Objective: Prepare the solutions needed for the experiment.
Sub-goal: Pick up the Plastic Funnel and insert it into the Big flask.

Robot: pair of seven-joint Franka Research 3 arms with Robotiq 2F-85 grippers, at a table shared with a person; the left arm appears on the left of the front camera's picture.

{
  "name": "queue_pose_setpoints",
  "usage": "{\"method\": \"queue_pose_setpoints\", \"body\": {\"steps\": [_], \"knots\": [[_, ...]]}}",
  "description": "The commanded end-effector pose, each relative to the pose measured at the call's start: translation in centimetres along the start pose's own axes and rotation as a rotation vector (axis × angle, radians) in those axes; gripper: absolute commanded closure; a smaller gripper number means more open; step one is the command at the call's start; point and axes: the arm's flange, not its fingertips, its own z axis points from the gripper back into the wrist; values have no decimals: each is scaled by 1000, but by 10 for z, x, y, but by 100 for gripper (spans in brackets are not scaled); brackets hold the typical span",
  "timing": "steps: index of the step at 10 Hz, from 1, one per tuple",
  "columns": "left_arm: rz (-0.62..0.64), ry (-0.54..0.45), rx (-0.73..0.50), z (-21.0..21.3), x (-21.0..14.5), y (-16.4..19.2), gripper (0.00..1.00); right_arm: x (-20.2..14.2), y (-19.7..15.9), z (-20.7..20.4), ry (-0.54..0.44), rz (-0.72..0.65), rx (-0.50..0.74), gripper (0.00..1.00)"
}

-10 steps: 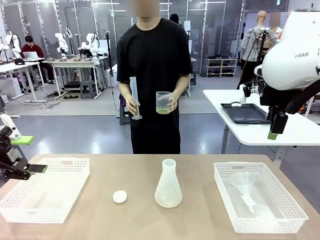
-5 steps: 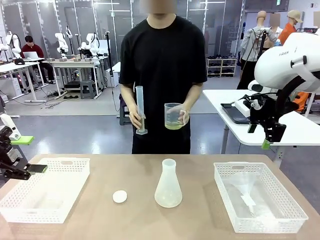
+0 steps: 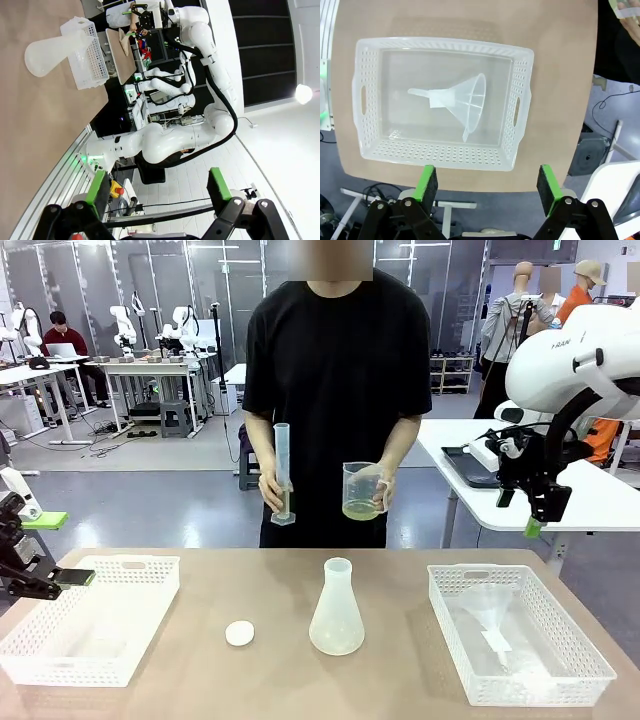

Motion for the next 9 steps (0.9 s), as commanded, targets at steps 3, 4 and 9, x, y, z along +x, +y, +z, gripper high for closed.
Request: {"method": "queue_pose_setpoints", "body": {"steps": [3,4,9], "knots": [[-6,1,-3,-1,0,-2,0,0,-1,-16,-17,-22,43,0],[-6,1,-3,-1,0,-2,0,2,1,-24,-31,-17,57,0],[-6,1,-3,-1,0,-2,0,4,7,-75,-58,-37,139,0]]}}
